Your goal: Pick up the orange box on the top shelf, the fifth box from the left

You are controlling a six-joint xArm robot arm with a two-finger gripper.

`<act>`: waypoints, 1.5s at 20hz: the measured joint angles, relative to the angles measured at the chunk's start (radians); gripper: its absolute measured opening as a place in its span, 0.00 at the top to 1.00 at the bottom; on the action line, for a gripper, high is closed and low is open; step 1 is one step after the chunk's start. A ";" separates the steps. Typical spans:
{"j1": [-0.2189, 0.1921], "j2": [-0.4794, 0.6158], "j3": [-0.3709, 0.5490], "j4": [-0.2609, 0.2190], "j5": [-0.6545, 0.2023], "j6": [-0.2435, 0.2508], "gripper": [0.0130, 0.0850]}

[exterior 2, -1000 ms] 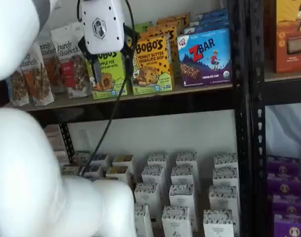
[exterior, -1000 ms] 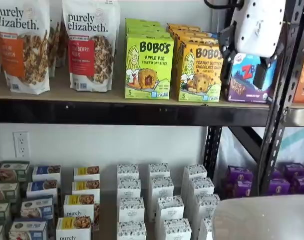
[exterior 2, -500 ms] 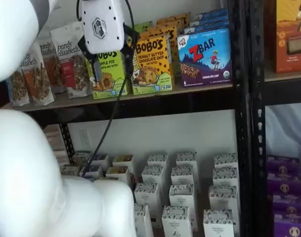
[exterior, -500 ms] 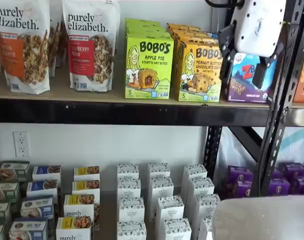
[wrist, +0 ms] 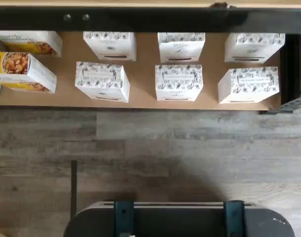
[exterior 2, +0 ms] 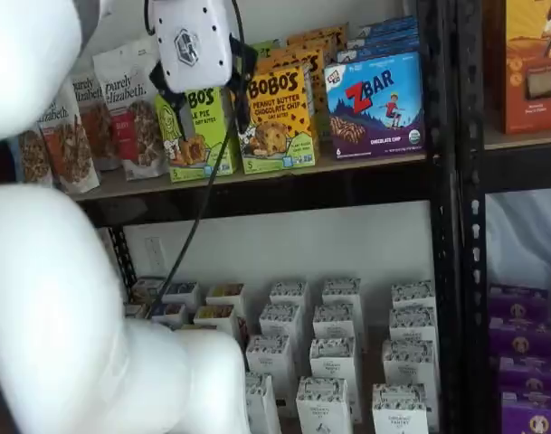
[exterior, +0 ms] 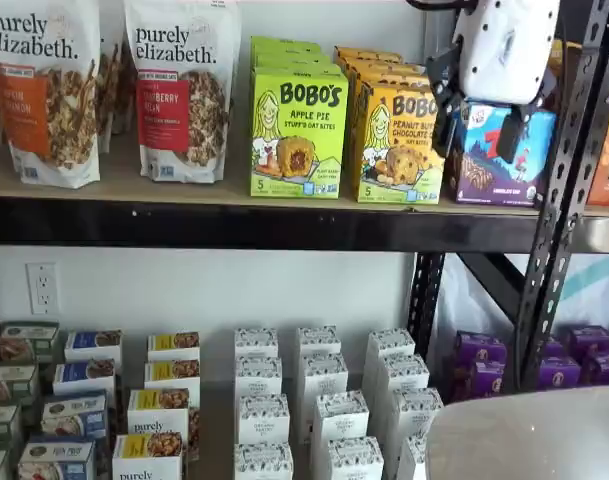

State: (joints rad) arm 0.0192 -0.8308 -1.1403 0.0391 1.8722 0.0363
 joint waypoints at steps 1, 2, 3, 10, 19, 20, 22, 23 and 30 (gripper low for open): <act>0.010 0.012 -0.006 -0.004 -0.005 0.008 0.00; 0.021 0.026 -0.012 -0.010 -0.013 0.018 0.00; 0.030 0.037 -0.017 -0.013 -0.019 0.026 0.00; 0.104 0.124 -0.047 -0.081 -0.112 0.085 0.00; 0.070 0.224 -0.091 -0.062 -0.241 0.060 0.00; 0.063 0.236 -0.099 -0.060 -0.249 0.054 0.00; 0.048 0.260 -0.117 -0.050 -0.260 0.040 0.00; 0.040 0.269 -0.124 -0.043 -0.266 0.032 0.00; 0.004 0.325 -0.172 -0.013 -0.282 -0.003 0.00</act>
State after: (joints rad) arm 0.0227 -0.5058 -1.3125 0.0260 1.5900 0.0333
